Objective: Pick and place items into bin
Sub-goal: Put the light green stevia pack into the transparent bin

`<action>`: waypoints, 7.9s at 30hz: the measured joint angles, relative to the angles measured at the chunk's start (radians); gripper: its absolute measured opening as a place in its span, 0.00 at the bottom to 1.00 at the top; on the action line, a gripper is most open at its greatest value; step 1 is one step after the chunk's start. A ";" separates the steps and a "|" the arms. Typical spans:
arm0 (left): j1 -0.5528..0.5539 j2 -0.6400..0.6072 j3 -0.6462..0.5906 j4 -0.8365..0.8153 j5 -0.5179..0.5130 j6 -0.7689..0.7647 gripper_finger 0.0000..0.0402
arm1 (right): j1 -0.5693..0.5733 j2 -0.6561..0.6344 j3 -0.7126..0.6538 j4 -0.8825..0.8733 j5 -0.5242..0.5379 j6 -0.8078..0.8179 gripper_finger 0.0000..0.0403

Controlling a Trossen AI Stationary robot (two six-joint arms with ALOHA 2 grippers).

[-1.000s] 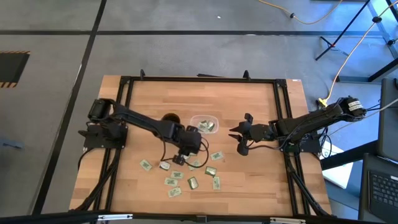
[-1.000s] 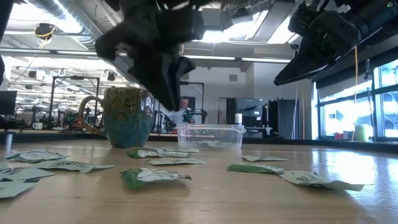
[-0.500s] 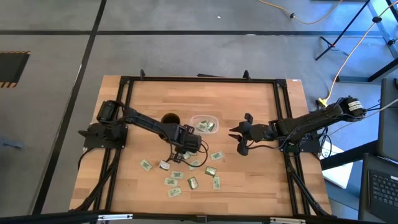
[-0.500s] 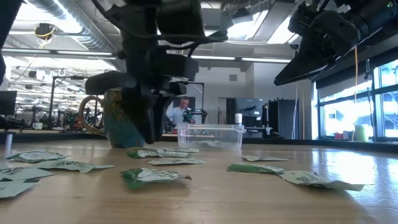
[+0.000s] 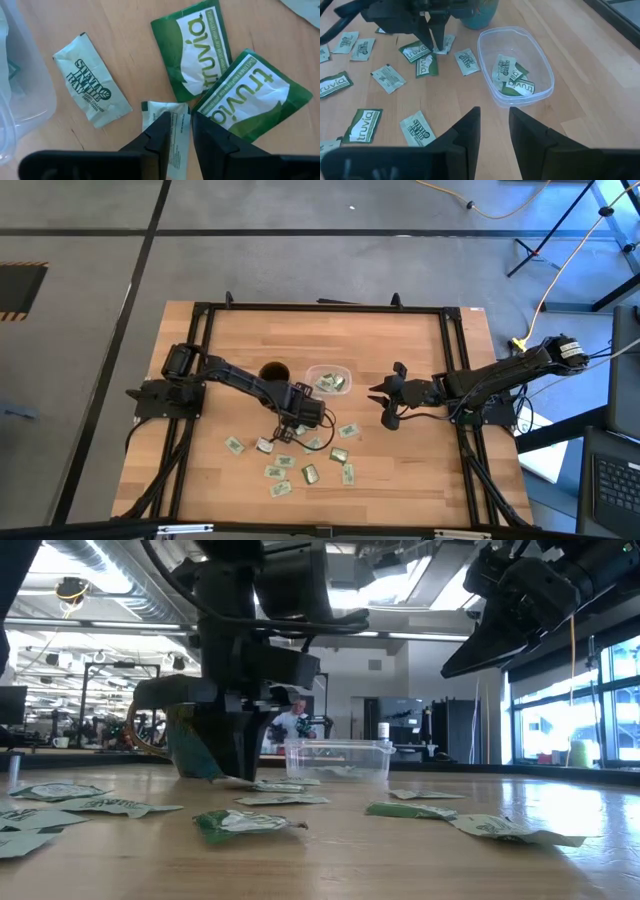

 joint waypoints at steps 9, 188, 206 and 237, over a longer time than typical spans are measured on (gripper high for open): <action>0.000 0.003 0.000 0.000 0.001 -0.014 0.09 | 0.000 0.000 0.000 -0.002 0.000 0.000 0.26; -0.039 0.063 0.010 0.307 -0.015 0.591 0.14 | -0.001 0.000 0.000 -0.002 0.000 0.007 0.26; -0.048 0.064 0.010 0.329 0.008 0.561 0.15 | 0.021 0.049 0.000 0.084 -0.079 -0.033 0.26; -0.065 0.067 0.008 0.397 -0.084 0.614 0.15 | 0.029 0.662 0.113 0.612 -0.158 -0.083 0.26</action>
